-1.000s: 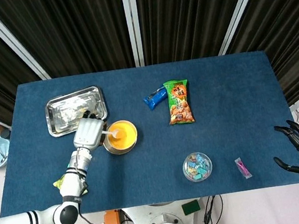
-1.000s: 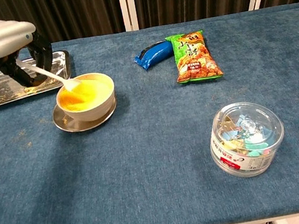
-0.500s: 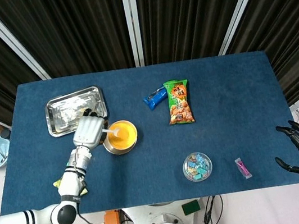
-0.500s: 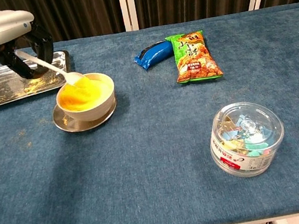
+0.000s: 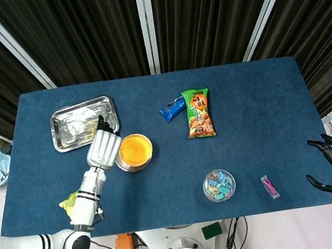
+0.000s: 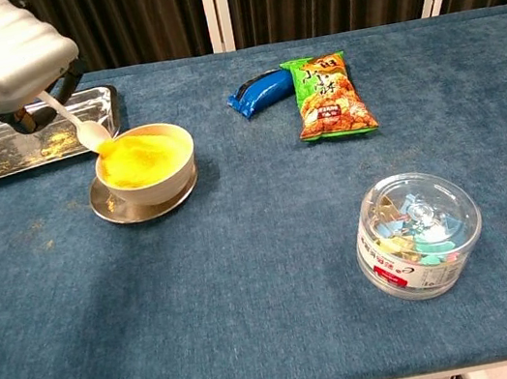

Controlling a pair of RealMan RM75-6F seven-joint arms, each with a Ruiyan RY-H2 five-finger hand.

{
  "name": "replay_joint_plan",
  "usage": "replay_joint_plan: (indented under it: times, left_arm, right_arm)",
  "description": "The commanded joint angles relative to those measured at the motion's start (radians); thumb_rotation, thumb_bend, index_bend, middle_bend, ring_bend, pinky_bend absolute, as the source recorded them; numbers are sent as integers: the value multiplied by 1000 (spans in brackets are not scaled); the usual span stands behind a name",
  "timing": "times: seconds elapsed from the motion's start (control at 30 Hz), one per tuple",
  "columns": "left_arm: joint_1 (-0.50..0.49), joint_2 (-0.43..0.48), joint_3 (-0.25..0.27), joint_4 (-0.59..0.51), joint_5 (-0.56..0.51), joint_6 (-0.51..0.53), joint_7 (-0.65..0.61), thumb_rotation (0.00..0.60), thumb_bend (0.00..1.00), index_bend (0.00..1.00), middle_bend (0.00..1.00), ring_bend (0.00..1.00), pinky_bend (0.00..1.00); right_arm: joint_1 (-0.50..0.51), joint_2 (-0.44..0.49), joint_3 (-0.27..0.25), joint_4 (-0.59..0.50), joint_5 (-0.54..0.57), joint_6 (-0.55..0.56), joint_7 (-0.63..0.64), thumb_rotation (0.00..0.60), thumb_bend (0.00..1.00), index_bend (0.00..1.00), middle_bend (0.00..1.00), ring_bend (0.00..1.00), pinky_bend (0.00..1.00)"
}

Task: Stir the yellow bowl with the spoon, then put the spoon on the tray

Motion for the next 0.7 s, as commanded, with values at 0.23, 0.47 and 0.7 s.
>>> replay_joint_plan:
  times: [0.23,0.47,0.7]
  left_arm:
    - [-3,-69,73,58,114,47,149,600,463,667,535,315,187]
    - [11,-80,63,63,163,47,129,600,462,670,534,316,187]
    - [64,-33,-47,28,129,36,-159,600,457,670,527,315,187]
  right_arm:
    - [1,-1,2,1,2,-4,1,600,245,172,217,78,190]
    - [3,1,3,-6,0,-4,-7,600,245,172,217,78,190]
    - [-1,10,3,-21,1,-1,-20,600,245,172,217,78,190]
